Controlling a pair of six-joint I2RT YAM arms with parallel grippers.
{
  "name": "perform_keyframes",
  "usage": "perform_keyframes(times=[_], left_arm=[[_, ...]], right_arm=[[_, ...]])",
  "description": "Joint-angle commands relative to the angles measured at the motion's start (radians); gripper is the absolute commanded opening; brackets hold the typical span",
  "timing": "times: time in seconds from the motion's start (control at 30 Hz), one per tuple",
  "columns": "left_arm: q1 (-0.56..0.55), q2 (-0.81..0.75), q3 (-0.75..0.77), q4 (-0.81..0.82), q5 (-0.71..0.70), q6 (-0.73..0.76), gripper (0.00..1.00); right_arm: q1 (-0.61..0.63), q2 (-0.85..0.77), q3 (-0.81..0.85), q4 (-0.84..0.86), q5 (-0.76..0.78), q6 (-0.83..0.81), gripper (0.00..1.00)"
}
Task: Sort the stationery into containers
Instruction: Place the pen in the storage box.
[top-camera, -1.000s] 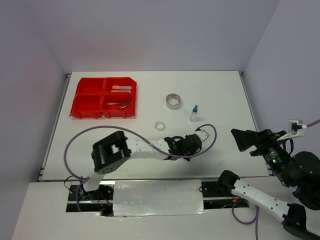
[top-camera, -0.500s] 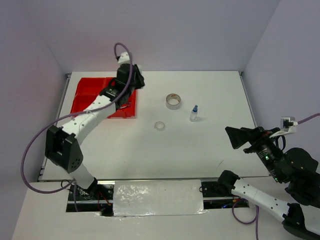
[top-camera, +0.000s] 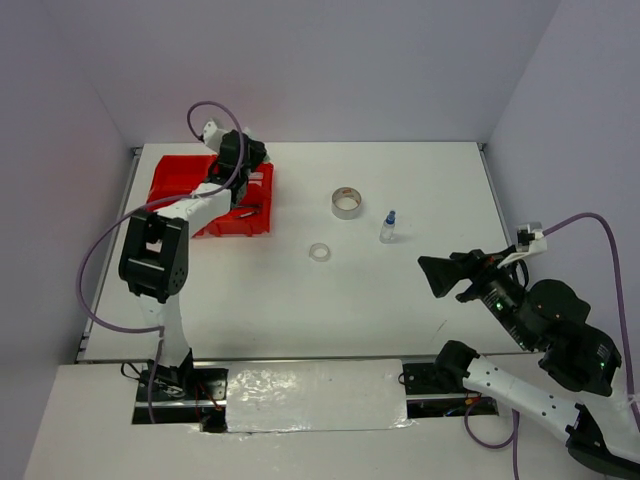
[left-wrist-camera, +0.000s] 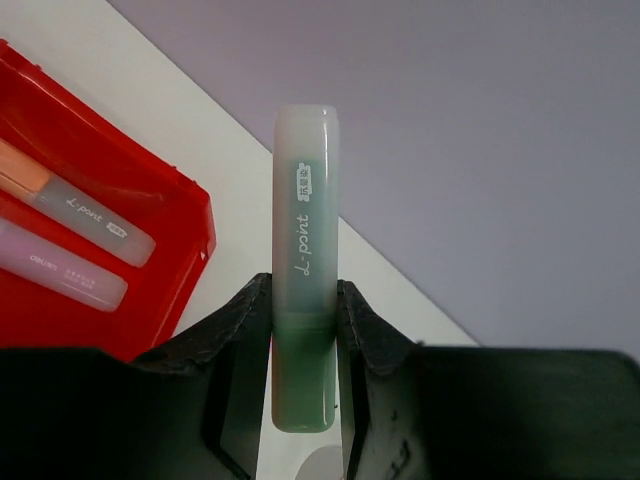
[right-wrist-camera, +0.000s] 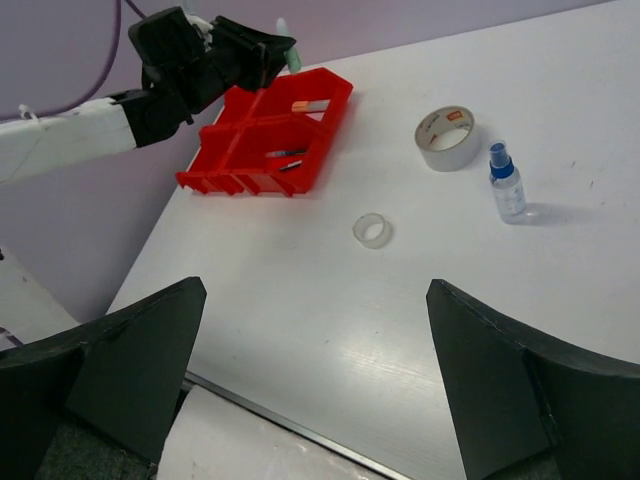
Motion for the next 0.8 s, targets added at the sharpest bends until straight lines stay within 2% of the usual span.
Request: perform_keyframes(times=[0.0,0.07,0.13,0.3,0.47,0.67,0.77], left_arm=[[0.064,0.015,-0.031,0.226,0.040,-0.116,0.04],[0.072,0.024,-0.040,0.220,0.040,-0.138,0.05],[0.075,0.027,-0.054,0.226,0.025,-0.126,0.13],[0.116,0.048,-0.086,0.247,0.091,-0.155,0.18],[0.138,0.042,-0.143,0.283,0.100,-0.166,0.29],[0.153,0.051,-0.177,0.301,0.115,-0.181,0.37],[0.157,0.042,-0.192,0.301,0.115,-0.183,0.38]], right_arm=[[-0.003,-0.009,-0.026,0.065,-0.015,-0.040,1.00],[-0.002,-0.014,-0.037,0.061,0.002,-0.045,1.00],[-0.003,-0.012,-0.042,0.065,0.011,-0.054,1.00],[-0.005,0.001,-0.060,0.087,0.014,-0.089,1.00],[-0.003,0.020,-0.085,0.116,-0.001,-0.098,1.00],[-0.003,0.027,-0.094,0.134,0.005,-0.101,1.00],[-0.003,0.026,-0.095,0.136,0.003,-0.100,1.00]])
